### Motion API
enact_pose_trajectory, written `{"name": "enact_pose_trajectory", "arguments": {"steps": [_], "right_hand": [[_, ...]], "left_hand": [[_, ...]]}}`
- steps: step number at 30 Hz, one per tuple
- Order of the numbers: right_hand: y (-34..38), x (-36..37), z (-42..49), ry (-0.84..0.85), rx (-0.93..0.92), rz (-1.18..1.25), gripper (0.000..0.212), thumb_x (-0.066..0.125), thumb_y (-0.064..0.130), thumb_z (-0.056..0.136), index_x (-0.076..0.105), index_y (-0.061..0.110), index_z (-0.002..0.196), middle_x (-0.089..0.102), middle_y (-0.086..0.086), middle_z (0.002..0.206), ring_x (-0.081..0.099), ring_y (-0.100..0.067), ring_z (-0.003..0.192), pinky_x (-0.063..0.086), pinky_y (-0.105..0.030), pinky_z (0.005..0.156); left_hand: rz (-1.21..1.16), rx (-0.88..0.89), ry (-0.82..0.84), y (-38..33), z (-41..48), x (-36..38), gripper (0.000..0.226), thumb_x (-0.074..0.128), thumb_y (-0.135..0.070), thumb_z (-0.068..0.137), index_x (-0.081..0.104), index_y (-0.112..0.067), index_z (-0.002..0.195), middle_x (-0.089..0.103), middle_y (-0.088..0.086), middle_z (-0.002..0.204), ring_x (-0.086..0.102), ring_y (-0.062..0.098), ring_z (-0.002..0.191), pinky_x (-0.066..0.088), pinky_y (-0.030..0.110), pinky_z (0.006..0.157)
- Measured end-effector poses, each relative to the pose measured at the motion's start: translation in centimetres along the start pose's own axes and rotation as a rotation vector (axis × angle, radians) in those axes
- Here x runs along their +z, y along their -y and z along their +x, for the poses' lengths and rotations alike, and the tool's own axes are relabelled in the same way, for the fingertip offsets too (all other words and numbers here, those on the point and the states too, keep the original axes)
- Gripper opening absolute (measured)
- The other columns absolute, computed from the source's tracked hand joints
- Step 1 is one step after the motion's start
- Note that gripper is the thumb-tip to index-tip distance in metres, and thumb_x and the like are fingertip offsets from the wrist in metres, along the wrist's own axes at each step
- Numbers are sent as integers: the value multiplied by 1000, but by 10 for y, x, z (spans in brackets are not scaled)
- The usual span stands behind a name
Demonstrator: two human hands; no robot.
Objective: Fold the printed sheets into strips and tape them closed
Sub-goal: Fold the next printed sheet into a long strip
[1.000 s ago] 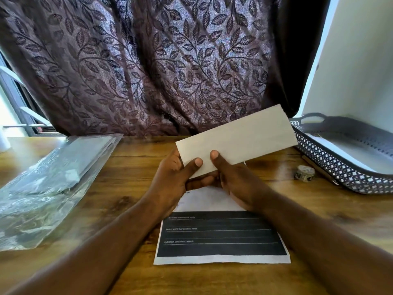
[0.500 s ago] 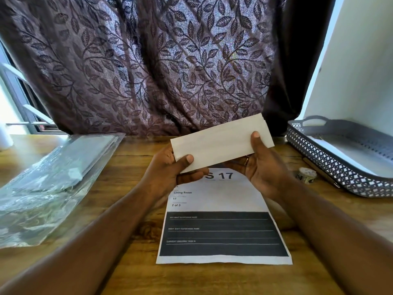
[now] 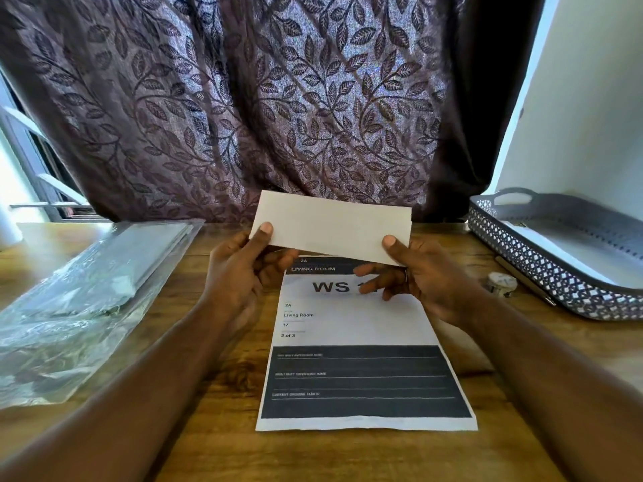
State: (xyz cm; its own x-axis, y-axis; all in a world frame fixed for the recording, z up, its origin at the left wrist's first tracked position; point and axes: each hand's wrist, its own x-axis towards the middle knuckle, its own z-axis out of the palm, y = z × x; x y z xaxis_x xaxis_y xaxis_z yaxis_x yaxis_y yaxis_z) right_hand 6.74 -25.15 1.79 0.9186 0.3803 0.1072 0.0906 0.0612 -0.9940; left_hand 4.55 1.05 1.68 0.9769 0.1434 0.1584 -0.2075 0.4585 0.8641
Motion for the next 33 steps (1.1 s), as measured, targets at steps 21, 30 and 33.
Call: {"name": "enact_pose_trajectory", "arguments": {"steps": [21, 30, 33], "right_hand": [[-1, 47, -6, 82, -115, -146, 34, 41, 34, 108, 60, 12, 124, 78, -13, 99, 77, -35, 82, 61, -31, 65], [4, 17, -3, 124, -28, -137, 30, 43, 37, 105, 59, 20, 124, 78, -16, 103, 76, -36, 88, 63, -33, 71], [5, 11, -4, 126, -3, -164, 35, 48, 43, 98, 57, 21, 124, 79, -15, 100, 77, -33, 89, 61, -28, 70]], "left_hand": [[1, -42, 253, 26, -29, 37, 46, 53, -47, 88, 52, -29, 130, 74, 2, 121, 69, 23, 115, 60, 35, 87], [-191, -8, -5, 14, -4, 12, 55, 65, -51, 84, 60, -12, 122, 76, 15, 109, 74, 32, 100, 62, 42, 71], [-193, 5, -26, 13, -2, 11, 53, 62, -53, 85, 61, -12, 118, 77, 15, 105, 75, 31, 96, 62, 39, 68]]}}
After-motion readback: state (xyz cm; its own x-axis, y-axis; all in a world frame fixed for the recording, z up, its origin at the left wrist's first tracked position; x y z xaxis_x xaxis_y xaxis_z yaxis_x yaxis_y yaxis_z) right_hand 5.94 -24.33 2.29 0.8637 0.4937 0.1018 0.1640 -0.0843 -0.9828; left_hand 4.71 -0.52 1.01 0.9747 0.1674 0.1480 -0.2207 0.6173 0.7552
